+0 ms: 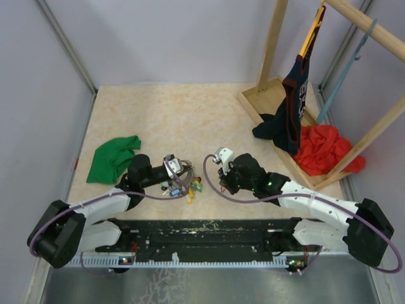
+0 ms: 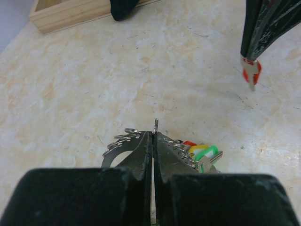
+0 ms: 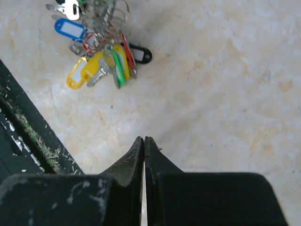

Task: Put the keys on the keyring
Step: Place the key at the center of the board.

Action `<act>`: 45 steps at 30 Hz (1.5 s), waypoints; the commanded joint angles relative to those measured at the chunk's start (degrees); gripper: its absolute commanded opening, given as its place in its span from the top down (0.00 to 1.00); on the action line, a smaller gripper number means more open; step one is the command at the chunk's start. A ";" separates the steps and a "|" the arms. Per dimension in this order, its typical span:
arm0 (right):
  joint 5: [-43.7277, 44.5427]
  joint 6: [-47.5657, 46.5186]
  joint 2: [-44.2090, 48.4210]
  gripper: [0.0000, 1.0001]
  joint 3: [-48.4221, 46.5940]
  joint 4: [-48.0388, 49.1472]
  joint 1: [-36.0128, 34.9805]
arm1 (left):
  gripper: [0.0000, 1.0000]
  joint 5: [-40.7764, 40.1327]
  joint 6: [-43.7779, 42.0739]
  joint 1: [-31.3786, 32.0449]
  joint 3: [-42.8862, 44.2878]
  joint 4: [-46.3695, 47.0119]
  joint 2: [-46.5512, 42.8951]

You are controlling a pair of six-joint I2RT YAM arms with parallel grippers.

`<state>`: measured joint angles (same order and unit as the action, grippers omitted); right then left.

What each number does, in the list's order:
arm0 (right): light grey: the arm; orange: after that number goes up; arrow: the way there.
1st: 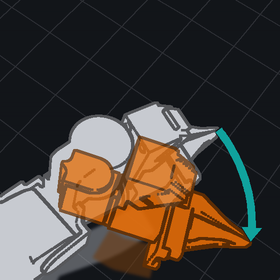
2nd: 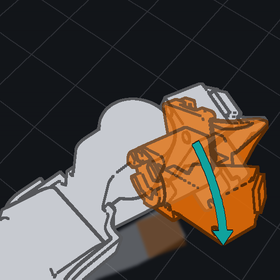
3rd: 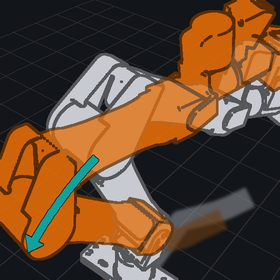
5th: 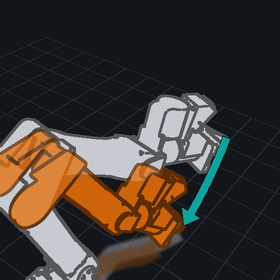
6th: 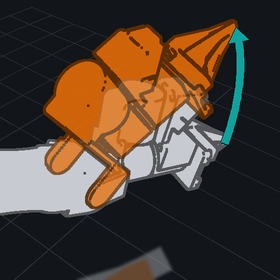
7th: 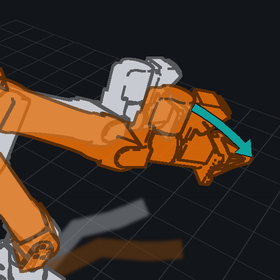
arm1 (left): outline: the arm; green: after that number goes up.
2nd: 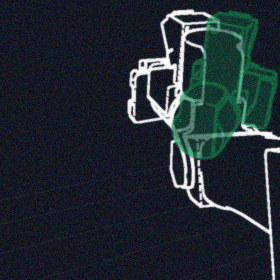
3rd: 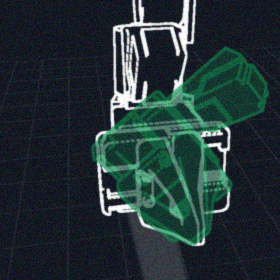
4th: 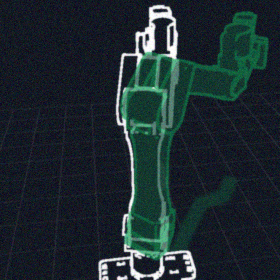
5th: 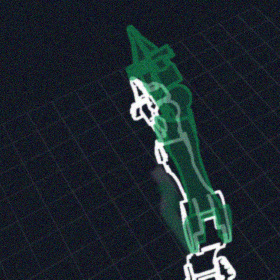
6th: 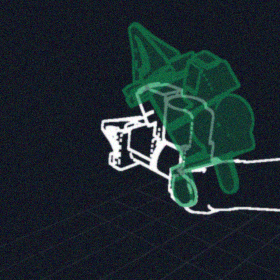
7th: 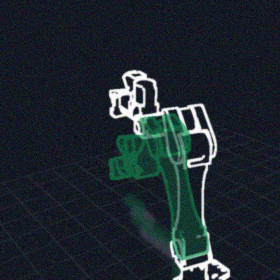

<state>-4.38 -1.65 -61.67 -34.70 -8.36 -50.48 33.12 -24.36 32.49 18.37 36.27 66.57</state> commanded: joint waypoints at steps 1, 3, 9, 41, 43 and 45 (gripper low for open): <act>6.29 13.80 0.13 1.00 -4.56 -11.70 -0.32 | 1.00 -4.16 2.33 0.04 -0.73 3.72 -1.38; 11.56 16.07 -1.55 1.00 -5.01 -12.64 -0.38 | 1.00 -4.73 2.59 0.04 -0.86 3.73 -1.59; 22.11 18.70 -8.87 1.00 -5.92 -6.67 -0.23 | 1.00 -6.53 3.35 0.03 -1.52 3.32 -2.86; 32.57 15.48 -28.18 0.83 -0.68 25.98 0.88 | 1.00 -8.76 4.85 -0.06 -2.20 5.04 -2.59; 32.06 15.86 -27.34 0.76 -2.89 20.45 1.21 | 1.00 -9.07 5.07 -0.06 -2.20 4.96 -2.84; 31.30 16.13 -25.96 0.70 -5.25 14.93 1.55 | 1.00 -9.32 5.28 -0.06 -2.32 4.95 -3.16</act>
<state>28.01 13.17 -91.29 -34.46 16.58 -49.71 24.73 -20.12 32.47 16.49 38.59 64.49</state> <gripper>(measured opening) 0.252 0.006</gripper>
